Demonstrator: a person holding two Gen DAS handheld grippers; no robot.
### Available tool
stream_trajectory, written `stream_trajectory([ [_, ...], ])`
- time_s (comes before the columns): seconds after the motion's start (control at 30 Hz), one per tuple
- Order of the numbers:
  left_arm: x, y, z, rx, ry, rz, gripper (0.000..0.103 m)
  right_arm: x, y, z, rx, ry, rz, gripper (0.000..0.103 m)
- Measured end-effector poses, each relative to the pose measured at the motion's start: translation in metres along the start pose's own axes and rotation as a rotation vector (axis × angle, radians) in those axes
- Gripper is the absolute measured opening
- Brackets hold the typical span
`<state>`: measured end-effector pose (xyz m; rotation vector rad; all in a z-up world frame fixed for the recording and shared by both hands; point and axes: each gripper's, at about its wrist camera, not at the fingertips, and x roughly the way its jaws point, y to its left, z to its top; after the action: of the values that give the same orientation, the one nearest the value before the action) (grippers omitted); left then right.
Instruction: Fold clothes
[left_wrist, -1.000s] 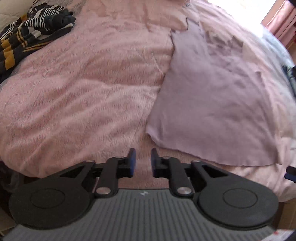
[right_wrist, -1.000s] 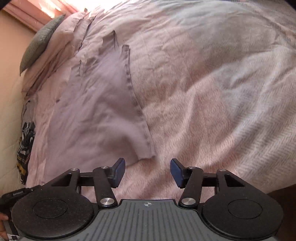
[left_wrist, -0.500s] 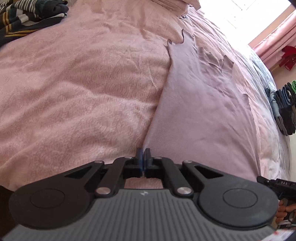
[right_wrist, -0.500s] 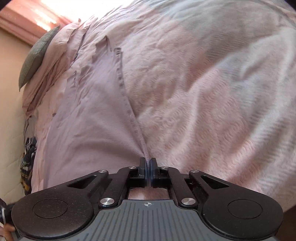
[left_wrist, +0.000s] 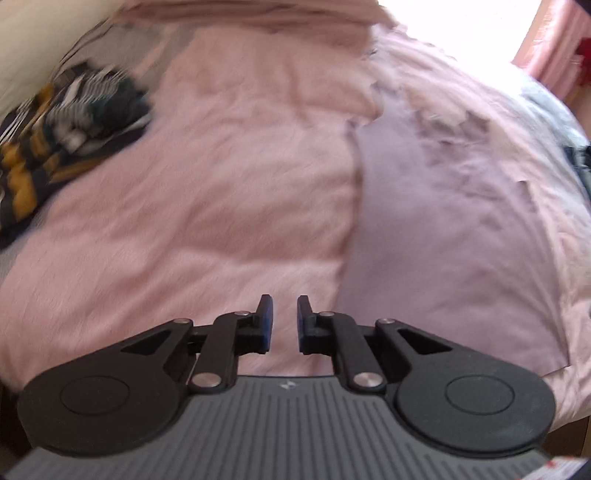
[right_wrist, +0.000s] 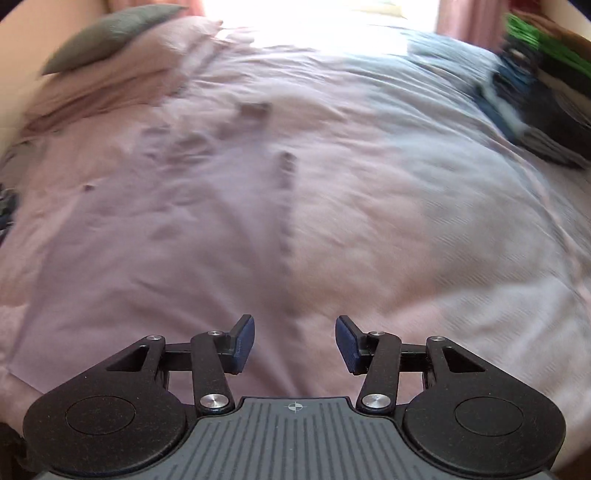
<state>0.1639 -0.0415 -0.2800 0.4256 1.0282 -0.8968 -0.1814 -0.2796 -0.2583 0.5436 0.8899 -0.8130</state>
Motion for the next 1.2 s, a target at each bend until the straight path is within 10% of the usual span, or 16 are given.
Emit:
stream_trajectory([
  [0.23,0.061,-0.059,-0.005,0.119,0.055,-0.055,0.014,0.065,0.034,-0.041,-0.102,0.1,-0.018,0.046],
  [0.57,0.002,-0.032,-0.063,0.129,0.33,0.115,0.014,-0.019,-0.014,-0.084,0.078,0.375,-0.003,0.046],
  [0.9,-0.133,-0.11,0.012,0.105,0.133,0.115,0.033,-0.137,0.025,0.034,-0.142,0.174,0.187,0.065],
  [1.2,-0.2,-0.165,0.008,0.107,0.055,0.111,0.041,-0.195,0.023,0.036,-0.212,0.148,0.23,0.066],
])
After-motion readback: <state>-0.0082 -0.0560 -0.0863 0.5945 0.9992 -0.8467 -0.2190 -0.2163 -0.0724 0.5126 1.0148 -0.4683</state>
